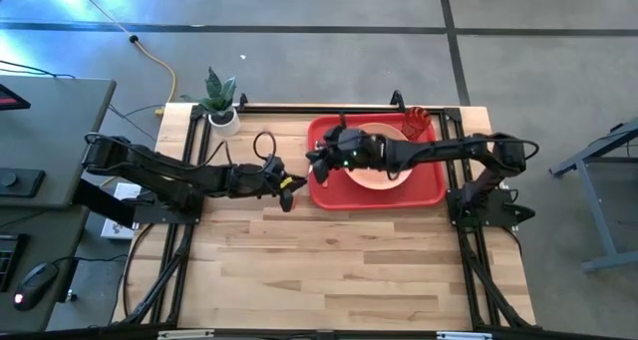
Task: Pick and place plate/cup/fork/spoon on tray
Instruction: Put the orange fork on the red tray in between the orange spoon and light pink plate
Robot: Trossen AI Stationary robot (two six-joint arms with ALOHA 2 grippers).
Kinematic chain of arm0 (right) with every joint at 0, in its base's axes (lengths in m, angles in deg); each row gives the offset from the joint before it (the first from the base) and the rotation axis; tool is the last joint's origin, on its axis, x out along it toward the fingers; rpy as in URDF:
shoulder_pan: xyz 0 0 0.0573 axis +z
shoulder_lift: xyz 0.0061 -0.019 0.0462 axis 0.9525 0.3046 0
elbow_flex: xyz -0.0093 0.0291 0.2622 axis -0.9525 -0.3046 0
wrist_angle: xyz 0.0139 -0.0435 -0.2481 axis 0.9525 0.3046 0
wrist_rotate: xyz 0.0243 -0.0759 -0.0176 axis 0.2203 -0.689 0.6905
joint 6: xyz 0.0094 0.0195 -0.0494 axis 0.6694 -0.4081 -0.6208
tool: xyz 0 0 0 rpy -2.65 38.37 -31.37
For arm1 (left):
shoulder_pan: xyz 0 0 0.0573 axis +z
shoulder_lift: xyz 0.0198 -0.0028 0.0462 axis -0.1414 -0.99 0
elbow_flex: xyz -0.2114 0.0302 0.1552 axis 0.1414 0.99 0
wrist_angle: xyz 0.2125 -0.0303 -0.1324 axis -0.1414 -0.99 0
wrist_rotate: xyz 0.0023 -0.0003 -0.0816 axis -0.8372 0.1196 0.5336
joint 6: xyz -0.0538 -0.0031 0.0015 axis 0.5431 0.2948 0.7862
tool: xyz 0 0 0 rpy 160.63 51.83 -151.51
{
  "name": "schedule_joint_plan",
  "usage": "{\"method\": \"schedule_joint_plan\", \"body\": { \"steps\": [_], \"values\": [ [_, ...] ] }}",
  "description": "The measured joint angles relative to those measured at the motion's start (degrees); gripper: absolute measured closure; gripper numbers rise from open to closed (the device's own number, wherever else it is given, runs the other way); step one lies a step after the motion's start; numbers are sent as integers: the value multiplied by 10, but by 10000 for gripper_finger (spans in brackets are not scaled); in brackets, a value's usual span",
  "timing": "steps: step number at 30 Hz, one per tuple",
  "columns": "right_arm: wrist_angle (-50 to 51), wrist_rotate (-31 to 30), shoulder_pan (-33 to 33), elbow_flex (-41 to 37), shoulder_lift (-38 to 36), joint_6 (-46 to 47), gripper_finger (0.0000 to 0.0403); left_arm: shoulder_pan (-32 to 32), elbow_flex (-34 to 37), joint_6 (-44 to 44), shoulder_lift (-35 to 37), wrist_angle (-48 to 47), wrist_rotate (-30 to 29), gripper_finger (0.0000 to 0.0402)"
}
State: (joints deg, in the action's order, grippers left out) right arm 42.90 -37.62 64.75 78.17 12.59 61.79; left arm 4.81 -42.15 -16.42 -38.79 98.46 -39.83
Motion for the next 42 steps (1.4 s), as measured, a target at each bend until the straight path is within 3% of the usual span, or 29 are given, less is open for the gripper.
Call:
{"method": "schedule_joint_plan", "body": {
  "steps": [3,6,10,18,23,28,38,42],
  "values": [
    [41,90,-30,24,1,-32,400,10,-3,-3,4,3,30,353],
    [91,127,-47,53,0,-77,401,14,-3,-18,5,1,57,337],
    [161,128,-53,86,0,-127,402,14,-3,-23,5,4,59,322],
    [213,134,-55,94,0,-170,402,23,-3,-55,5,10,0,314],
    [236,162,-72,94,0,-198,402,58,-3,-104,5,20,-4,314],
    [244,174,-104,90,0,-291,403,113,-2,-114,5,19,-3,314],
    [315,300,-191,89,9,-380,403,200,-2,-110,5,21,83,314],
    [290,296,-210,89,27,-418,403,225,-2,-145,3,17,91,314]
  ]
}}
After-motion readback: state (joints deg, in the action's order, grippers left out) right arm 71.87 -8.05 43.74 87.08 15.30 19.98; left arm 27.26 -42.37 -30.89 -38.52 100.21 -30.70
